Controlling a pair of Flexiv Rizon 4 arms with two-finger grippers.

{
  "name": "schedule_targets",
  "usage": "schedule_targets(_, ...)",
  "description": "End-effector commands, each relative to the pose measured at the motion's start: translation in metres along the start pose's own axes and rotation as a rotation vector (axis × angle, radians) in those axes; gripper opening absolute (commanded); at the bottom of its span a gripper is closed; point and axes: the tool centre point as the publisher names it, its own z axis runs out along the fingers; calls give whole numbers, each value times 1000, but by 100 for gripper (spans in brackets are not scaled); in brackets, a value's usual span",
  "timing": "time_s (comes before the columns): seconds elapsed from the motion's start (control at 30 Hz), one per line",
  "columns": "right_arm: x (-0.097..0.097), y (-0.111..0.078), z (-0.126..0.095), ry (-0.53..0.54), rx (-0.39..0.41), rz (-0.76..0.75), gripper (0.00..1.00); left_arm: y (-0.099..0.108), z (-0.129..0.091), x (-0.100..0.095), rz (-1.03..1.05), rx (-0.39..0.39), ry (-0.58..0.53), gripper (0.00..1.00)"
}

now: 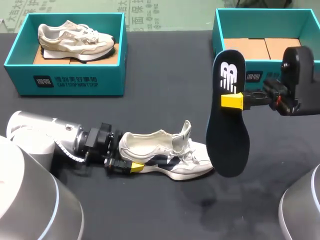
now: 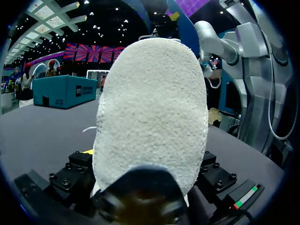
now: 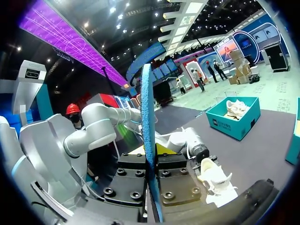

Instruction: Take the shoe out of the shoebox, open the shoe tongue, remove and reinsert the insole, then place the shoe into the shoebox

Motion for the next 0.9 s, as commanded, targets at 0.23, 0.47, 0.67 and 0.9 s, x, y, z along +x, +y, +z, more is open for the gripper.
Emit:
schedule_targets(0.23,4,-1,-1,-19,-5,4,0,-1,0,-1,10,-9,1,11)
schedule_targets(0.47,4,-1,-1,-19,-5,4,0,-5,-5,5,21,-27,-4,100)
schedule_targets(0.67,4,-1,-1,-19,-5,4,0,-5,-13,8,28,-66,-43,100)
schedule_targets(0.9,4,-1,-1,-19,-5,4,0,-7,-29,9,29,-133,-75,100)
